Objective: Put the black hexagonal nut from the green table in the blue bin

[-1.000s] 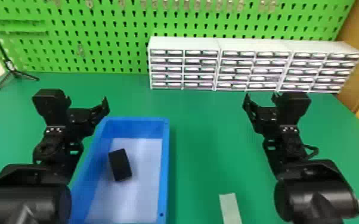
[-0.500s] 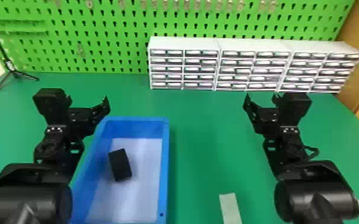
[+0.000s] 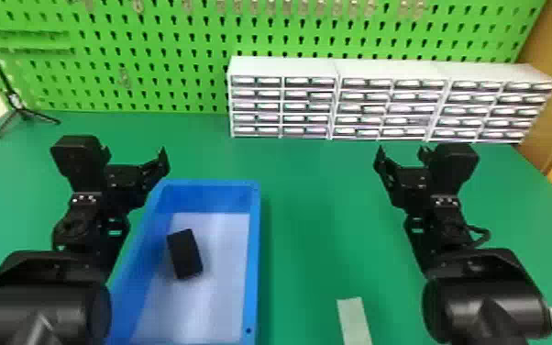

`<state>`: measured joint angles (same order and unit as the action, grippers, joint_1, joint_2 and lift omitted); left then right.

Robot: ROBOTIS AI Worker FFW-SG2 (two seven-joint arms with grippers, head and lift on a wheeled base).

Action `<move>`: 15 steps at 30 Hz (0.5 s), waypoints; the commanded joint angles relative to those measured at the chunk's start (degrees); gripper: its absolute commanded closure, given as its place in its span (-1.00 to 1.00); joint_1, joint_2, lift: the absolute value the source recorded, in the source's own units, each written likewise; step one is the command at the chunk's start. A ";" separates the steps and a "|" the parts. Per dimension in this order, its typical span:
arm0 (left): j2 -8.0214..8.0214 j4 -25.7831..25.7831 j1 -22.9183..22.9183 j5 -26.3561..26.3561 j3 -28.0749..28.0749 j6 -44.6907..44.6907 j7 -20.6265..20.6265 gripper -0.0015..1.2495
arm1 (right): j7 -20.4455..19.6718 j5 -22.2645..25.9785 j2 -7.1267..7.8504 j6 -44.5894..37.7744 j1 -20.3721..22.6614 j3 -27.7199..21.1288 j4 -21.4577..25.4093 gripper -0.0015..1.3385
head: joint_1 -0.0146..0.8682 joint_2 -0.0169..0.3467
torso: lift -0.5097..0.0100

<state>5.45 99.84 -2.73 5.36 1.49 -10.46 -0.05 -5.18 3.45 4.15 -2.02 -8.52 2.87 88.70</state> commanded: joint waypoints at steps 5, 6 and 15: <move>0.00 0.00 0.00 0.18 0.00 0.00 0.05 -0.68 | 0.00 0.24 0.07 -0.18 0.00 0.12 -0.01 -0.30 | 0.59 -0.76 | 0.59; 0.00 0.00 0.00 0.18 0.00 0.00 0.05 -0.68 | 0.00 0.33 0.07 -0.27 0.00 0.12 -0.01 -0.30 | 0.59 -0.76 | 0.59; -0.17 0.00 0.00 0.44 0.18 0.09 0.05 -0.68 | 0.00 0.59 0.07 -0.44 -0.09 0.12 -0.01 -0.30 | 0.59 -0.76 | 0.59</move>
<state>5.39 99.84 -2.73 5.64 1.64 -10.46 -0.06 -5.18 3.81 4.22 -2.30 -8.60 2.99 88.68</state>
